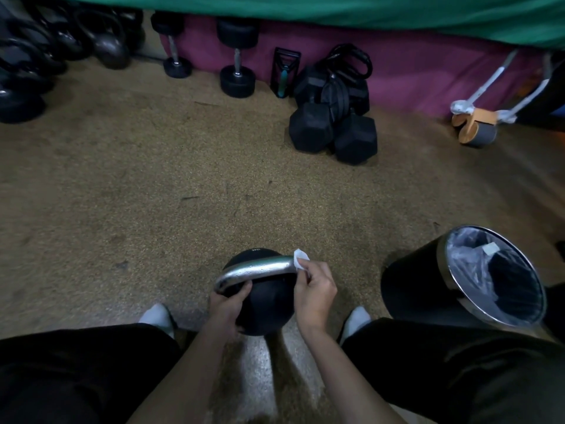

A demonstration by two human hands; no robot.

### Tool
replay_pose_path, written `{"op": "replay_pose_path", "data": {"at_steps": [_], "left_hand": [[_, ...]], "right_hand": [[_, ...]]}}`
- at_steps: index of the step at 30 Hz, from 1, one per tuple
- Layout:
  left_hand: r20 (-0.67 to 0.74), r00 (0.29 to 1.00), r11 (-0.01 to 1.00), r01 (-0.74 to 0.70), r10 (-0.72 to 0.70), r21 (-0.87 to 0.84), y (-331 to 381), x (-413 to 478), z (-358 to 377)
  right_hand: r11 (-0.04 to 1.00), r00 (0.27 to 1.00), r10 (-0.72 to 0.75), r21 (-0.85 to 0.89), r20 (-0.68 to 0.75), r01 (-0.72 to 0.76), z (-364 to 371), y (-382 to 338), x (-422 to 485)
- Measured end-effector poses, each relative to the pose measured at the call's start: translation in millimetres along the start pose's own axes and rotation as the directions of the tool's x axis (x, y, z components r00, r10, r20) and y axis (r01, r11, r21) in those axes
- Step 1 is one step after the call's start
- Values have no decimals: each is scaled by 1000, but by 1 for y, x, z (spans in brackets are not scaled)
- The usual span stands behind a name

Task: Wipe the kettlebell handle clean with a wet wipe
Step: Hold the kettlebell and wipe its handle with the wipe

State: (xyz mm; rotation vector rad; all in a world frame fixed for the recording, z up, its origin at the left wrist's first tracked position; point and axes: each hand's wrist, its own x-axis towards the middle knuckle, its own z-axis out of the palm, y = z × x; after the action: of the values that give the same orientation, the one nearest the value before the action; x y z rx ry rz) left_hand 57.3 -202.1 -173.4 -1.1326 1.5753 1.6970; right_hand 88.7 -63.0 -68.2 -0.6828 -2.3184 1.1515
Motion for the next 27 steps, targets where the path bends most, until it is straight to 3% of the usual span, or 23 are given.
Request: {"op": "replay_pose_path", "data": {"at_steps": [27], "left_hand": [[27, 1000, 1000, 10, -9, -29, 1, -4, 0]], "right_hand": [[1000, 1000, -7, -1, -21, 7, 4, 5, -4]]}}
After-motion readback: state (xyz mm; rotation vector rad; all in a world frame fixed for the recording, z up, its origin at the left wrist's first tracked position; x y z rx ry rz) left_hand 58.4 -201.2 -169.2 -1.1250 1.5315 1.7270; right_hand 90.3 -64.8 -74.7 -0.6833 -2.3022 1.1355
